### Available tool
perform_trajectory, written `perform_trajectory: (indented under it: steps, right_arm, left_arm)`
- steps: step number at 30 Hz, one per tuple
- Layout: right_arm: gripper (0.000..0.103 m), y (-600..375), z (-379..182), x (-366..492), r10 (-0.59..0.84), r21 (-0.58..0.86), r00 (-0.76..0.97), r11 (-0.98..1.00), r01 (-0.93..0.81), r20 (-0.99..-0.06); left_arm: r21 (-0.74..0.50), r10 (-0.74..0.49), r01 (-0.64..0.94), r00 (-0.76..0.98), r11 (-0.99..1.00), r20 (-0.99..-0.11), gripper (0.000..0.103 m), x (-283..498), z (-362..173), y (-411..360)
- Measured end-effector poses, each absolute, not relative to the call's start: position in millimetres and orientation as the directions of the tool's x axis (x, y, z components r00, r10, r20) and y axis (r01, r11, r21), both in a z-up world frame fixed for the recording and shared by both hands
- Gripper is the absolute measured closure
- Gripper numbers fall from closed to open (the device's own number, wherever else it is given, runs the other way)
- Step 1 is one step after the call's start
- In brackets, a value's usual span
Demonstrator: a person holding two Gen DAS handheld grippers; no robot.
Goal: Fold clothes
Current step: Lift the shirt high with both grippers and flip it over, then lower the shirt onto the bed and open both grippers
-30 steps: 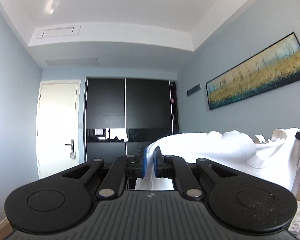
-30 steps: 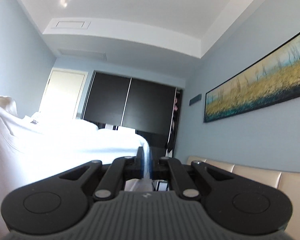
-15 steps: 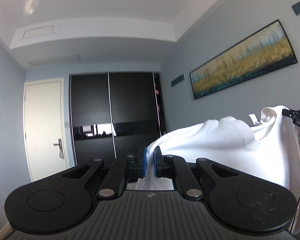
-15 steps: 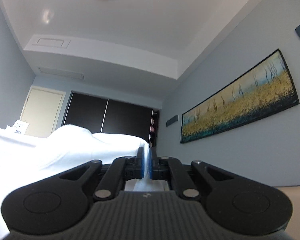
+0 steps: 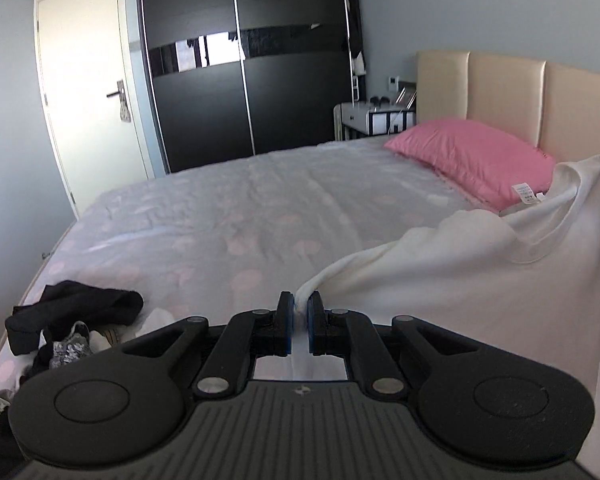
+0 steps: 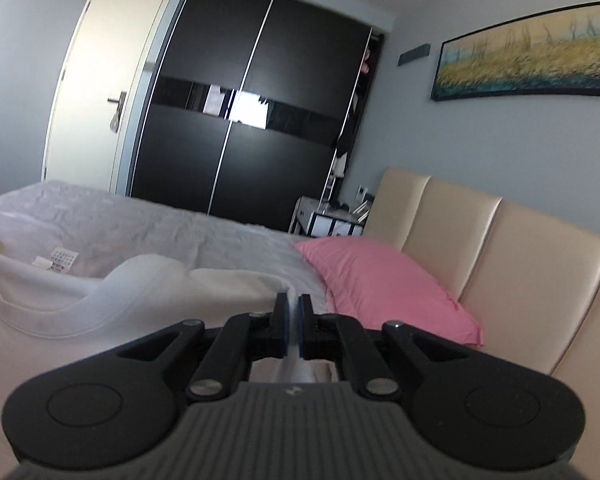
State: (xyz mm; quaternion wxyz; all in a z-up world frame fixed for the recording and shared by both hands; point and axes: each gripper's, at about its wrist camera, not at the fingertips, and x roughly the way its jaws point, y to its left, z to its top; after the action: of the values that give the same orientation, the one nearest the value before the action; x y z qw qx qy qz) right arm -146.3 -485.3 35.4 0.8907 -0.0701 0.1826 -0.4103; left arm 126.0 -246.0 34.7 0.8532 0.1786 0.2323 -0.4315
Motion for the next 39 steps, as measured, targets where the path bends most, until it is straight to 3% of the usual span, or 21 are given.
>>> perform_trajectory:
  steps: [14,23,27,29,39]
  right_arm:
    - [0.099,-614,-122,19,-0.711,-0.317,0.481,0.678,0.664,-0.513]
    - [0.098,-653,-227,57,-0.642,-0.340,0.376,0.713,0.613,-0.668]
    - [0.092,-662,-242,55,-0.597,-0.315,0.341,0.730,0.607,-0.726]
    - [0.068,-667,-238,49,-0.573,-0.281,0.338,0.732,0.621,-0.746]
    - [0.067,-650,-171,-66,-0.461,-0.015,0.468,0.725,0.689,-0.753]
  left_arm:
    - [0.148,-0.470,0.779,0.505,0.609,-0.724,0.098,235,-122,-340]
    - [0.102,-0.390,0.779,0.417,0.618,-0.821,0.094,257,-201,-356]
    - [0.029,-0.396,0.753,0.378,0.657,-0.837,0.082,271,-207,-346]
    - [0.012,-0.392,0.736,0.374,0.677,-0.840,0.064,273,-200,-337]
    - [0.024,-0.416,0.739,0.405,0.674,-0.814,0.064,234,-141,-243]
